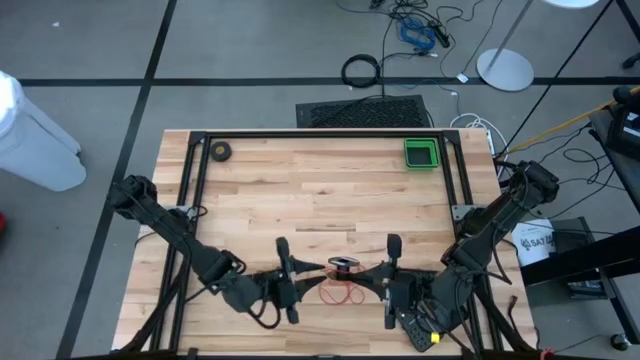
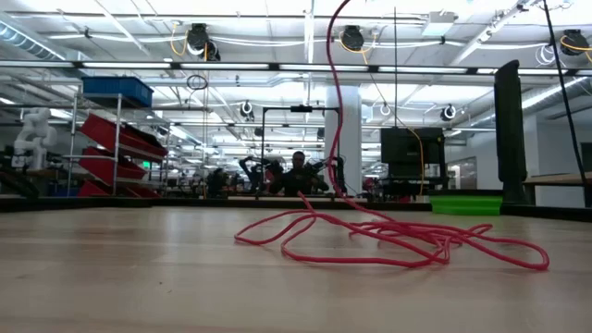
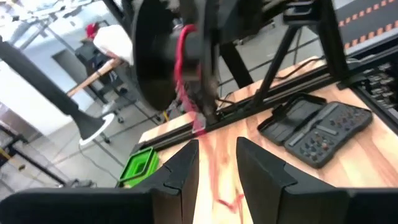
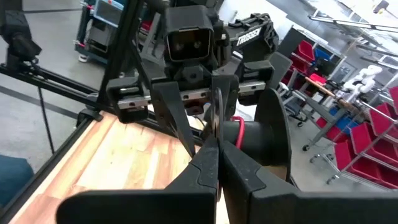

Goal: Coil cords
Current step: Coil the red wire into the spool

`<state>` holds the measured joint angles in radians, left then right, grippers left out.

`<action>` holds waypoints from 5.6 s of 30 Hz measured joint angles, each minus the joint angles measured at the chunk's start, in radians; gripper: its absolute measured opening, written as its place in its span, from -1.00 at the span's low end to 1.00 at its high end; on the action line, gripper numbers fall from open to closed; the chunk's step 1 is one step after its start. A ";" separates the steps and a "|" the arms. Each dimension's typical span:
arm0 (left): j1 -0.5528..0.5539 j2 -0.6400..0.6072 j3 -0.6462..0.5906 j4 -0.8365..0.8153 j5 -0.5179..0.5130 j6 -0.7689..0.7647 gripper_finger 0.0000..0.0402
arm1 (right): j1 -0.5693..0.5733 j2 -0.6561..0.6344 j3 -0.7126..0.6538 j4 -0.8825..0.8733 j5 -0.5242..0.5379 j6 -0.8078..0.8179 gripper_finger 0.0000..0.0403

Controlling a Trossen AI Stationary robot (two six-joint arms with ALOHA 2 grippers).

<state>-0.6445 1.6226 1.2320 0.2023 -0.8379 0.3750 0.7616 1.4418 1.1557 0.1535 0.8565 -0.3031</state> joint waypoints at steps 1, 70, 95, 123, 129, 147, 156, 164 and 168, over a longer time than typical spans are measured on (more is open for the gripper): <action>0.006 0.000 0.000 -0.007 0.000 -0.004 -0.43 | 0.000 0.000 0.000 0.000 0.008 0.000 -1.00; 0.128 0.000 -0.001 -0.241 0.235 -0.221 -0.83 | 0.032 -0.019 0.000 -0.006 0.063 -0.024 -1.00; 0.234 0.157 -0.001 -0.086 0.344 -0.239 -0.96 | 0.010 -0.019 0.000 -0.006 0.058 0.082 -1.00; 0.145 0.010 -0.001 -0.419 0.469 -0.390 -0.32 | 0.010 -0.021 0.000 -0.018 0.058 0.075 -1.00; 0.102 -0.095 -0.001 -0.506 0.467 -0.508 -0.32 | 0.010 -0.021 0.000 -0.017 0.058 0.075 -1.00; 0.049 -0.111 -0.001 -0.161 0.253 -0.212 -0.32 | 0.010 -0.021 0.000 -0.023 0.058 0.075 -1.00; 0.019 -0.094 -0.001 -0.034 0.188 -0.101 -0.32 | 0.010 -0.021 0.000 -0.026 0.058 0.078 -1.00; 0.001 -0.002 -0.001 0.218 0.121 0.108 -0.32 | 0.010 -0.021 0.000 -0.028 0.054 0.082 -1.00; 0.006 0.022 -0.001 0.266 0.086 0.155 -0.32 | 0.010 -0.021 0.000 -0.030 0.054 0.082 -1.00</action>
<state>-0.6388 1.6447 1.2312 0.4680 -0.7516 0.5301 0.7715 1.4212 1.1553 0.1237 0.9100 -0.2211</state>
